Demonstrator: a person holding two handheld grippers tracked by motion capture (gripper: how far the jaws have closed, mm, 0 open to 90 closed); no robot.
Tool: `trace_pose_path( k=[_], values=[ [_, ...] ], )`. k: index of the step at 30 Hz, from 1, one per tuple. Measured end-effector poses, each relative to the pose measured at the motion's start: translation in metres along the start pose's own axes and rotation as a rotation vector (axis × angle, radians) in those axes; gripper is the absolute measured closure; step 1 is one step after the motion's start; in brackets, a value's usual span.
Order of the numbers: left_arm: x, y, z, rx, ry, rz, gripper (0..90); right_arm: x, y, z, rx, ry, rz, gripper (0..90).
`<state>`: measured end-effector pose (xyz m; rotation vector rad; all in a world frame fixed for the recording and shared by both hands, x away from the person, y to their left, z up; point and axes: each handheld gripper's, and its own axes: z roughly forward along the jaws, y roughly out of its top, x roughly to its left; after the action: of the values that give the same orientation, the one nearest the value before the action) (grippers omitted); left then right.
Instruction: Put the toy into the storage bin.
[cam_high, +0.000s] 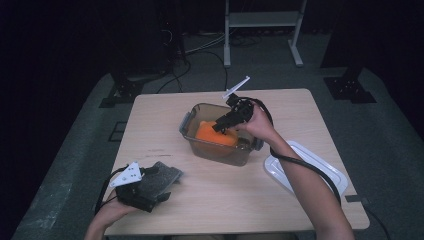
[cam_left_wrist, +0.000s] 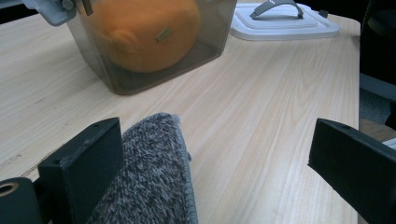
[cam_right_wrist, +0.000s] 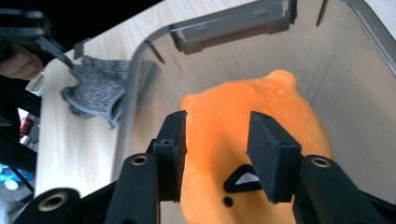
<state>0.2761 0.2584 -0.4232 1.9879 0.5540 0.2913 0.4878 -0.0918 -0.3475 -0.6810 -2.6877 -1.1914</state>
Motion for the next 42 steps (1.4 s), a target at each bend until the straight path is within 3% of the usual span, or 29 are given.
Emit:
trace_pose_path(
  k=[16, 26, 42],
  values=[
    [0.001, -0.001, 0.002, -0.003, 0.003, -0.006, 2.6, 0.007, -0.018, -0.033, -0.051, 0.002, 0.002, 47.8],
    [0.002, -0.001, 0.003, 0.003, 0.002, -0.003, 2.6, 0.012, -0.032, -0.062, -0.085, -0.027, 0.003, 43.9],
    [0.002, 0.000, 0.005, 0.007, 0.000, -0.004, 2.6, 0.021, -0.073, -0.106, -0.135, -0.076, 0.016, 40.1]
  ],
)
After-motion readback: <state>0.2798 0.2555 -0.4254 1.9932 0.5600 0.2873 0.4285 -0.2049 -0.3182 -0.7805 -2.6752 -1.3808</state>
